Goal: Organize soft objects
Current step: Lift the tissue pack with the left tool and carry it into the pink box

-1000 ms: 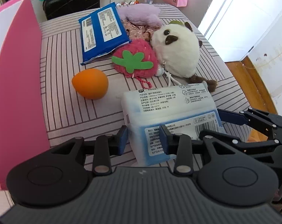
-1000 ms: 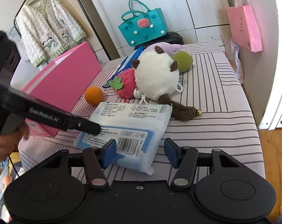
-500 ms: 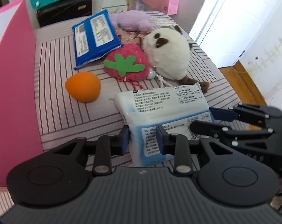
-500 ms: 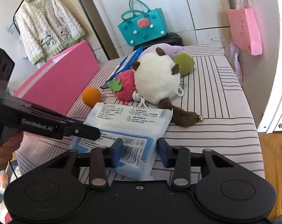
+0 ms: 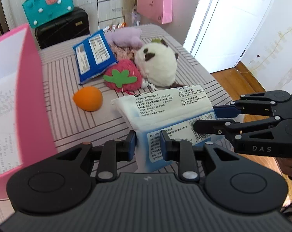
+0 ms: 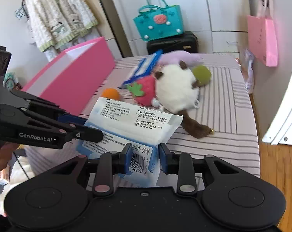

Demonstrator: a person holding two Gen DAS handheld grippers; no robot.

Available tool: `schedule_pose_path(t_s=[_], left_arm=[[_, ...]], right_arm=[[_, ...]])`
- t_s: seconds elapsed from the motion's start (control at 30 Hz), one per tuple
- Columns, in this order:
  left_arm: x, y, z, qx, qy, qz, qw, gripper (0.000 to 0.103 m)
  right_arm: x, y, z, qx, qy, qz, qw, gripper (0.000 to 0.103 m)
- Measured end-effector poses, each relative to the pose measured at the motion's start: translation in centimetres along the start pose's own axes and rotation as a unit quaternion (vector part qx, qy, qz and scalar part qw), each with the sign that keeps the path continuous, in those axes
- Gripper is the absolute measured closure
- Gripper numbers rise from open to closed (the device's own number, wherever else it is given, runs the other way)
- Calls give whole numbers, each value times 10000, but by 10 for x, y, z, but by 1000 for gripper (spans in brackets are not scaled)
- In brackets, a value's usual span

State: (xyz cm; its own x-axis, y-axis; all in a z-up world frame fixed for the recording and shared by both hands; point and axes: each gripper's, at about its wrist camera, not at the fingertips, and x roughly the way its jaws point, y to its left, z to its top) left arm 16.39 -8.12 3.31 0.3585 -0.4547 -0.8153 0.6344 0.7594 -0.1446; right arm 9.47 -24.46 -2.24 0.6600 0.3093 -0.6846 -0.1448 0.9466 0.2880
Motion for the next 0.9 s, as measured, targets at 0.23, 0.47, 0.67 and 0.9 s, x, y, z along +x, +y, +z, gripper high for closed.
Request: schedule_pose_path(t_s=[0.23,0.47,0.67,0.9], left_arm=[[-47,7,-5,-58,-423,27,9991,78],[-99,28,-16,-234,-1233,337,9915,78],[-127,55,-20,-505,-1533,805,9836,78],[-153,101,-7,-834,-1792,1299,9716,78]], right_arm=[[-23,27,21,-413,-43,84,9991,66],[-40,63,41,-925,-248,315,9949,66],[-39,97,63,-1409,-456,631,9870,72],[-20,140,106,-1844,-616,847,9773,73]])
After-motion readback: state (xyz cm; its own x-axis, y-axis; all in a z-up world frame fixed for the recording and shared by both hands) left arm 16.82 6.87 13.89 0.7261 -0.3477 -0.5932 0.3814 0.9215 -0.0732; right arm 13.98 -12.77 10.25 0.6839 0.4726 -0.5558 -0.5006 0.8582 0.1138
